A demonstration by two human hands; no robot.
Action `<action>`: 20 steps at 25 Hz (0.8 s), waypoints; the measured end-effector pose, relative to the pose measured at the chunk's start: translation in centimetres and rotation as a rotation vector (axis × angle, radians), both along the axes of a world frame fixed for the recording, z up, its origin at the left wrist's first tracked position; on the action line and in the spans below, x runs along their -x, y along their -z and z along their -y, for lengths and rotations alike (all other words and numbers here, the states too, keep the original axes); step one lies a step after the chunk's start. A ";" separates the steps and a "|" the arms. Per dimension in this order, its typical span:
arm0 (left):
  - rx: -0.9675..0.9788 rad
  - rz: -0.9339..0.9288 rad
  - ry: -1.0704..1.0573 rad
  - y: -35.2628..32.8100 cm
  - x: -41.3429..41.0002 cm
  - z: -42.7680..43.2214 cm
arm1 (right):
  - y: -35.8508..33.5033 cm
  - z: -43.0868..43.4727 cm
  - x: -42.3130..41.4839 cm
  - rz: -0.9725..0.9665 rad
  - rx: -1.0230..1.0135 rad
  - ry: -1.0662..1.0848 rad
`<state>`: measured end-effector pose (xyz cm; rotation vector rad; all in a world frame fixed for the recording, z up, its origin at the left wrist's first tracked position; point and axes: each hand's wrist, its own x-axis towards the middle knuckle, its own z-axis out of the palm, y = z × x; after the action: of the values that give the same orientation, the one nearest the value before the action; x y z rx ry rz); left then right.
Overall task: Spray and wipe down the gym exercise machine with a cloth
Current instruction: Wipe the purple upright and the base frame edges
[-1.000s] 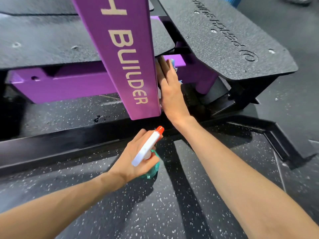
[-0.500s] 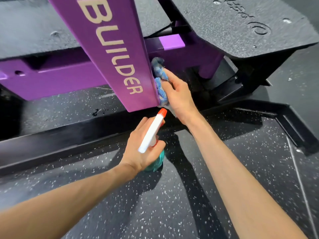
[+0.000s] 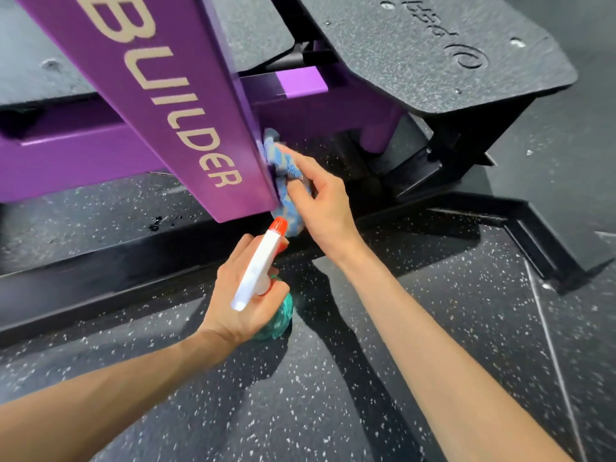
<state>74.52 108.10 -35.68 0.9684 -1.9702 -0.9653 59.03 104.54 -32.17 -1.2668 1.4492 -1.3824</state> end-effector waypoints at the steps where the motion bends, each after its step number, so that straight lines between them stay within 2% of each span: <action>1: 0.012 0.002 0.006 0.0 0.1 -0.1 | 0.8 -1.4 0.6 -0.005 0.032 0.023; 3: 0.020 -0.009 0.016 0.0 0.0 -0.1 | 0.9 -0.9 1.7 0.096 0.068 0.342; 4: 0.015 -0.015 0.011 -0.1 -0.1 -0.2 | 0.9 0.2 1.8 0.084 0.104 0.523; 5: 0.007 -0.017 0.007 -0.1 -0.1 -0.2 | 0.4 1.7 1.3 0.006 0.154 0.616; 6: -0.004 -0.013 0.010 -0.1 -0.1 -0.2 | 0.0 3.0 0.2 -0.141 0.214 0.573; 8: -0.024 -0.006 0.011 -0.2 -0.1 -0.1 | 1.2 5.1 -0.8 -0.539 0.384 0.316; 9: -0.027 -0.006 0.011 -0.1 -0.2 -0.1 | 1.5 6.1 -0.4 -0.674 0.434 0.264; 10: -0.026 -0.005 0.012 0.0 -0.3 -0.1 | 1.6 6.9 0.3 -0.722 0.436 0.290; 12: -0.003 0.024 0.013 0.3 -0.4 -0.3 | 1.5 7.2 1.1 -0.677 0.375 0.479; 14: 0.011 0.043 0.004 0.5 -0.5 -0.4 | 2.2 7.3 1.8 -0.539 0.247 0.666; 16: 0.010 0.054 0.005 0.6 -0.6 -0.3 | 2.4 7.5 2.2 -0.378 0.157 0.680; 20: 0.016 0.056 0.034 0.3 -0.5 -0.3 | 3.3 8.2 5.1 -0.361 0.023 0.801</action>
<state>75.06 108.44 -35.96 0.9650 -2.0437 -0.9499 53.95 96.31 -35.45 -1.0104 2.3621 -1.7139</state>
